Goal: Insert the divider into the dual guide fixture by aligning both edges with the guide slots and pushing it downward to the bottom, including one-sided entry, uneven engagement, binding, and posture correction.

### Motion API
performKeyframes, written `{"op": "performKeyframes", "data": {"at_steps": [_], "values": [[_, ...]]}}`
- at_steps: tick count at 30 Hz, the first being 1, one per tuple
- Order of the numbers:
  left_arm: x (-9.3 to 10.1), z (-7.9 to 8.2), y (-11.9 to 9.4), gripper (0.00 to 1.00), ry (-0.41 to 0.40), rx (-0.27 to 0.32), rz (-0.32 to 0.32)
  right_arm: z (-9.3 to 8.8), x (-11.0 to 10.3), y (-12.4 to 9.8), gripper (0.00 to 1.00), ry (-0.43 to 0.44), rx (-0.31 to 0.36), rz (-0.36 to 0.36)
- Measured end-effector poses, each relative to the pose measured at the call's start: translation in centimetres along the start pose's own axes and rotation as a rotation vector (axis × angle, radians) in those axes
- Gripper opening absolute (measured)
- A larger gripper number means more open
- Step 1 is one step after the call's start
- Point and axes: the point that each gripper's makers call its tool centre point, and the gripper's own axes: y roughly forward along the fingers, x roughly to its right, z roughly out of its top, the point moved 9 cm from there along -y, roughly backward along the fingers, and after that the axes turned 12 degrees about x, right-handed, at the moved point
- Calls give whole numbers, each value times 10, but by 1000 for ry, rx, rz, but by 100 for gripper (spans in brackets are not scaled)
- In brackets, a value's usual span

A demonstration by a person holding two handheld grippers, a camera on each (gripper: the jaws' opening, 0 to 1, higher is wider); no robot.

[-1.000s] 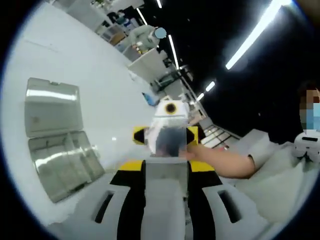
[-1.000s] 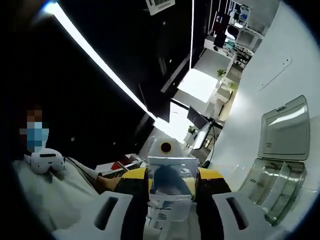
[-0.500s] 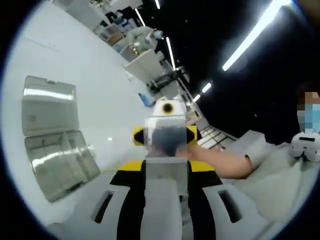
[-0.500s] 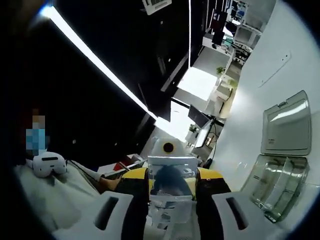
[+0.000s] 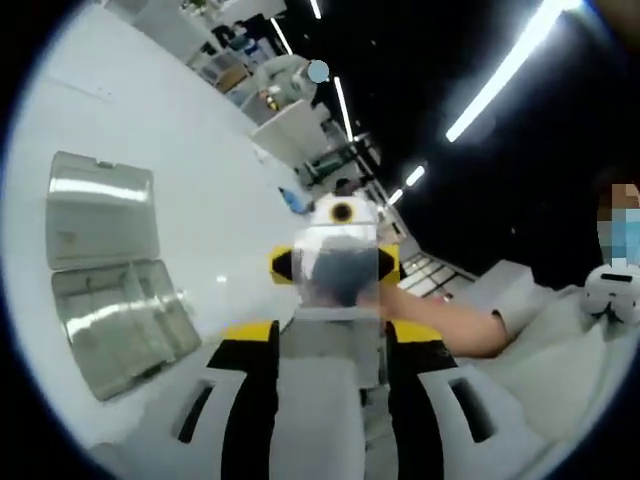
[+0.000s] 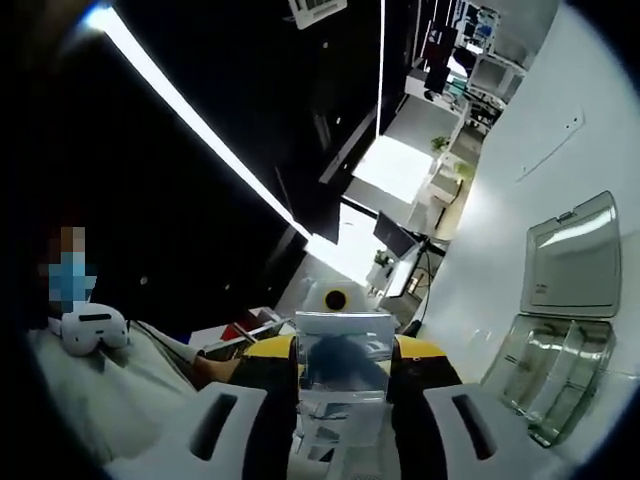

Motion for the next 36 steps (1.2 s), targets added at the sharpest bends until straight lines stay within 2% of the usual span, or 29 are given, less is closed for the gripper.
{"op": "performKeyframes", "data": {"at_steps": [4, 6, 9, 16, 18, 22, 24, 26, 27, 28, 30, 36], "values": [[0, 4, -2, 48, 75, 9, 44, 3, 1, -1, 32, -19, 14, -33], [-1, 7, -4, 47, 140, 15, 92, 5, 1, -1, 32, -35, 18, -65], [1, 7, -5, 44, 241, -16, 167, 4, 2, 1, 32, -66, 7, -105], [9, 8, -1, 41, 359, -18, 289, 3, 4, 1, 32, -109, 13, -178], [12, 6, 1, 37, 372, -14, 300, 1, 4, 1, 32, -116, 10, -205], [13, 5, 3, 31, 431, -20, 384, 0, 7, 1, 32, -150, 12, -289], [15, 2, 7, 29, 466, -26, 406, -2, 6, 3, 32, -163, 9, -300], [13, 0, 8, 27, 510, -40, 459, -2, 8, 4, 32, -180, 11, -353], [13, -2, 10, 26, 505, -43, 463, -3, 8, 4, 32, -183, 11, -356], [12, -3, 12, 25, 519, -53, 494, -4, 8, 5, 32, -178, 14, -387], [11, -5, 13, 24, 561, -76, 532, -6, 7, 7, 32, -202, 8, -402], [8, -7, 20, 16, 530, -53, 568, -7, 9, 8, 32, -217, 20, -462]]}}
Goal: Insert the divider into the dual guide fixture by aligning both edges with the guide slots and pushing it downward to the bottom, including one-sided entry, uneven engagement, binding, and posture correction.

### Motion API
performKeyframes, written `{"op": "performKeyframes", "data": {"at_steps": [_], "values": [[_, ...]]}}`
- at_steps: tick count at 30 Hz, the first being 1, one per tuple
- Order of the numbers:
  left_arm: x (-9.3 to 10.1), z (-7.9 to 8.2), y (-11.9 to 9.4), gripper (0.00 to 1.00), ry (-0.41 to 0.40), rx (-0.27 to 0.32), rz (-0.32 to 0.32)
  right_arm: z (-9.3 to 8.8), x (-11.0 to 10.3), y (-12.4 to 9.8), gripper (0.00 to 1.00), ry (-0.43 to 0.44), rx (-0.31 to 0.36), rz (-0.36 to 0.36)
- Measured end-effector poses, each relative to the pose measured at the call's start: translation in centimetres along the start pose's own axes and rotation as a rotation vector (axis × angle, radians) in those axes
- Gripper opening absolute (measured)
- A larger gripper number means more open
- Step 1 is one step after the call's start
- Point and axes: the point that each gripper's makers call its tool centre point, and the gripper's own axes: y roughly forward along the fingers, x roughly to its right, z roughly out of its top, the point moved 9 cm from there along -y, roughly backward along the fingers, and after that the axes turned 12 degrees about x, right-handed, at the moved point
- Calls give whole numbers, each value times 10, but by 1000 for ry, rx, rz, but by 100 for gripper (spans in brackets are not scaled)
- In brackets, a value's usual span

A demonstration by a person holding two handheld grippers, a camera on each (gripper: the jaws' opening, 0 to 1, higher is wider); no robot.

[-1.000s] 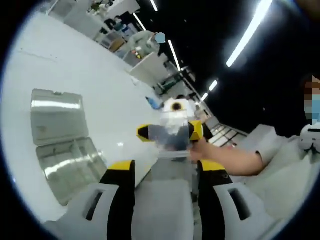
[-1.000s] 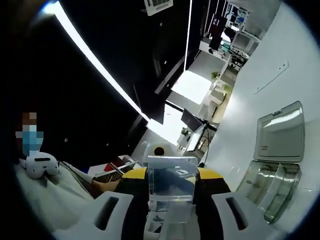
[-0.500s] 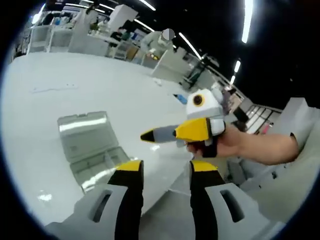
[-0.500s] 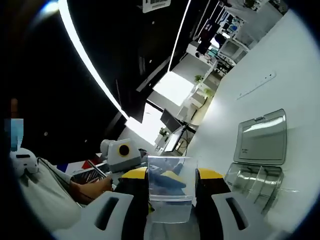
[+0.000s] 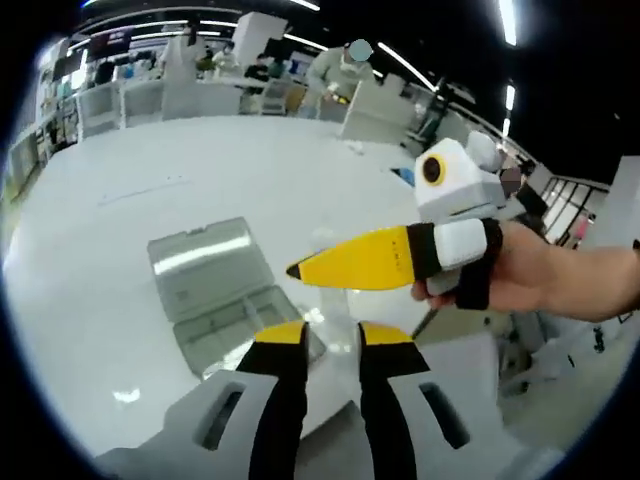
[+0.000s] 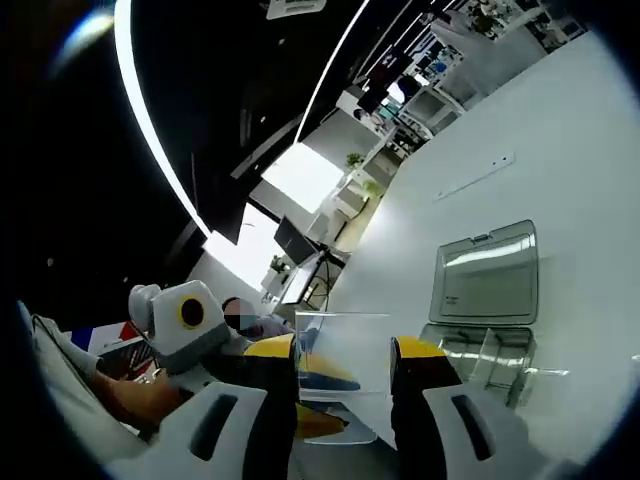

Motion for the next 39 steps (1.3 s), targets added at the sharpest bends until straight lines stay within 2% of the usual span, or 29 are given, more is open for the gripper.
{"op": "performKeyframes", "data": {"at_steps": [7, 15, 23, 39], "values": [[-3, 2, 3, 13, -30, -8, 48, 0, 0, 2, 32, -53, -5, -78], [-5, 2, 7, 11, -56, -18, 80, -1, 0, 5, 32, -73, -22, -120], [-4, -2, 10, 5, -81, -25, 88, -2, 1, 8, 32, -82, -38, -180], [-9, -4, 14, 3, -158, -33, 87, -3, -2, 11, 32, -84, -78, -248]]}}
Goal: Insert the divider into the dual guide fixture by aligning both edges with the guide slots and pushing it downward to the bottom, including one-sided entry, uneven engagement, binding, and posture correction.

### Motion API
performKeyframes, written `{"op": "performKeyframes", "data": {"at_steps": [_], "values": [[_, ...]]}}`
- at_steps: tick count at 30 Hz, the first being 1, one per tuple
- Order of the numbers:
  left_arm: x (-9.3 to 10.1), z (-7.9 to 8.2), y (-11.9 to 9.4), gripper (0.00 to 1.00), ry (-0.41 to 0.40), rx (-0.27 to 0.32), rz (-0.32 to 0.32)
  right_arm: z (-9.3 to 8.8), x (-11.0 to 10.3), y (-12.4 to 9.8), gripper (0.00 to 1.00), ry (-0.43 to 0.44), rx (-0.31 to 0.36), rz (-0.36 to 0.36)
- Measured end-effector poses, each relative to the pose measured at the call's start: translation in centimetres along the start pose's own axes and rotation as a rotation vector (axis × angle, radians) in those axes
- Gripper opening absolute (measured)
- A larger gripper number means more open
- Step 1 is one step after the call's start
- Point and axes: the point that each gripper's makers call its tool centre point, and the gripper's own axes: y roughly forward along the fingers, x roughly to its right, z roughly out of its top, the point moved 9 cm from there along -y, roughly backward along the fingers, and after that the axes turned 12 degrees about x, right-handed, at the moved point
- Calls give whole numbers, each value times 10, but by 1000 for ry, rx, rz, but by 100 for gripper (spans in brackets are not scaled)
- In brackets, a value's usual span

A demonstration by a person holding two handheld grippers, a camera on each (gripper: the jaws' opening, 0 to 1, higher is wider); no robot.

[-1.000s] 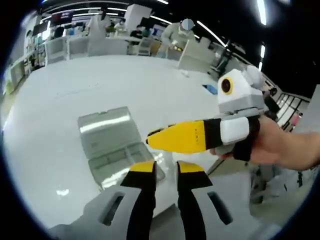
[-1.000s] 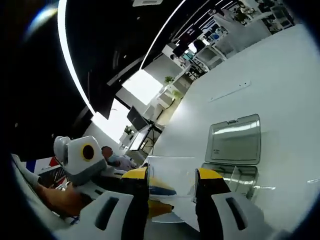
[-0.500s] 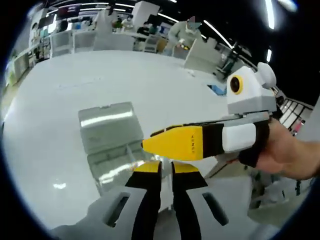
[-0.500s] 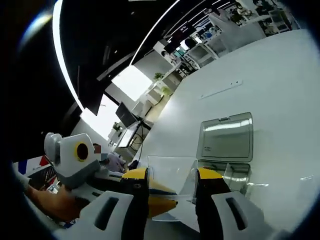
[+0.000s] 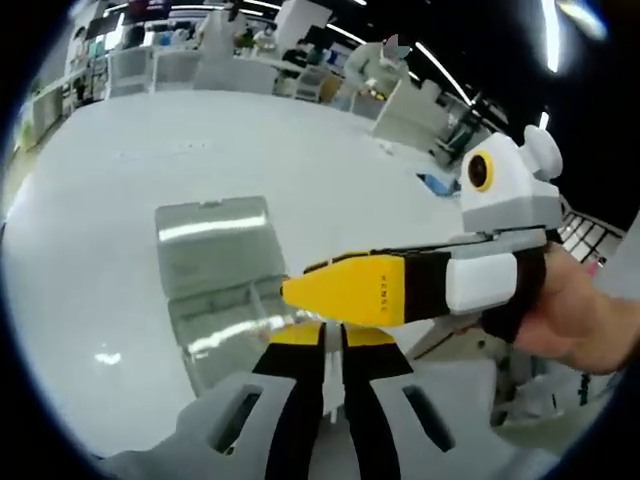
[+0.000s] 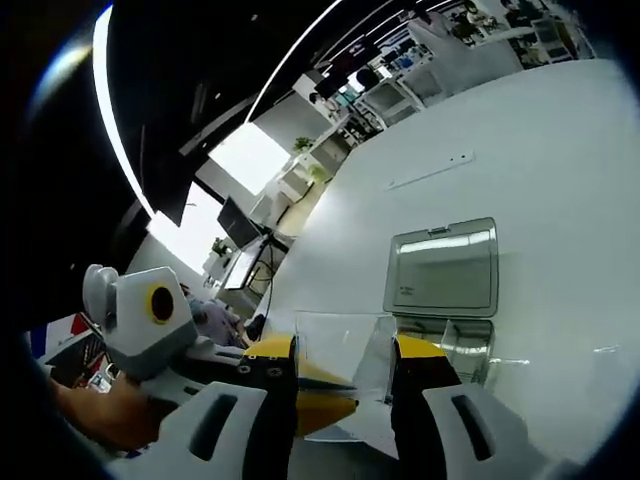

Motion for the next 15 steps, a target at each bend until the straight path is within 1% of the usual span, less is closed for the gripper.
{"op": "performKeyframes", "data": {"at_steps": [1, 3, 13, 15], "values": [[0, 1, 0, 3, -15, -3, -1, 0, 0, 0, 32, 1, -2, -3], [0, 1, 0, 3, -10, -8, -4, 1, 0, 0, 32, 4, -11, -10], [1, 2, 2, 3, -64, -28, -16, 4, 4, 1, 32, 11, -31, -26], [1, 3, 2, 3, -58, -25, -18, 5, 4, 1, 32, 6, -32, -28]]}}
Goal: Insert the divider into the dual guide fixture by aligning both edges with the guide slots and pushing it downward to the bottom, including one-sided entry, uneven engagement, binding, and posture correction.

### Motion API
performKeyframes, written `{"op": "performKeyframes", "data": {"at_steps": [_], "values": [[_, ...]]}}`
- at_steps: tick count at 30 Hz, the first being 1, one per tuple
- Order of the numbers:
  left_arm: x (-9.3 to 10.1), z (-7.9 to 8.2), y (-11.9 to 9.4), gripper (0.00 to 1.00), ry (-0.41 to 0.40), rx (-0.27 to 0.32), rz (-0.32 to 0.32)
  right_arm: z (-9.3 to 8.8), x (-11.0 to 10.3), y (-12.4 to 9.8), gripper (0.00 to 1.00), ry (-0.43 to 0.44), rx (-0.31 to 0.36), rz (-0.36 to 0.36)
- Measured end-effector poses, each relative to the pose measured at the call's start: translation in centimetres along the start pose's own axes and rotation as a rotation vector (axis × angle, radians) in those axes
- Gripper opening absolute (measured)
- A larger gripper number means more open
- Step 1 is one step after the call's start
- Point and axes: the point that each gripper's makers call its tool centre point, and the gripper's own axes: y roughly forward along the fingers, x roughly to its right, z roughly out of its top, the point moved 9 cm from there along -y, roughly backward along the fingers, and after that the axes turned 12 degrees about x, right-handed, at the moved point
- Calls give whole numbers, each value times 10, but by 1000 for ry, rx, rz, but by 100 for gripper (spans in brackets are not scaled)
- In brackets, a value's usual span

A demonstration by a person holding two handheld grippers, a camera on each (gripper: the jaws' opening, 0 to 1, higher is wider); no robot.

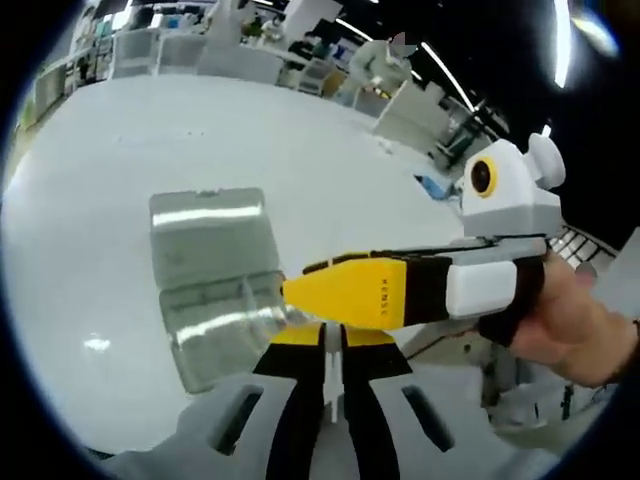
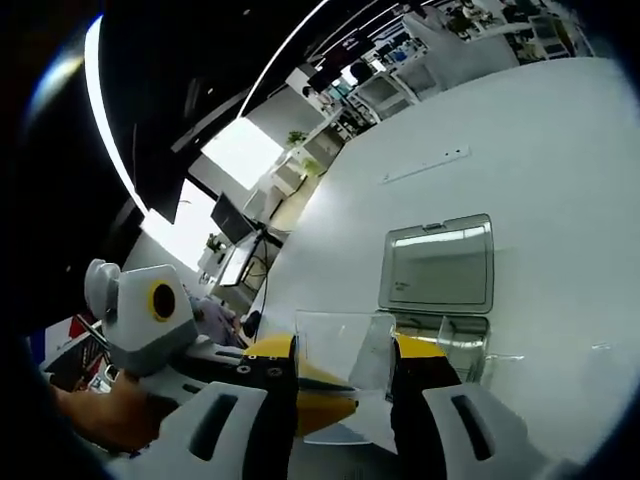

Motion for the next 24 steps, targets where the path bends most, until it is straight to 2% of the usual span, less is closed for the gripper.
{"op": "performKeyframes", "data": {"at_steps": [10, 15, 24], "values": [[1, -1, 0, 2, -23, -4, -14, -1, 1, -2, 32, 6, -1, -3], [0, -1, -1, 2, -58, -25, -29, -3, 1, -1, 33, 18, -12, 9], [-4, 3, -4, 1, -85, -20, -64, 0, -1, 0, 33, 22, -9, 39]]}}
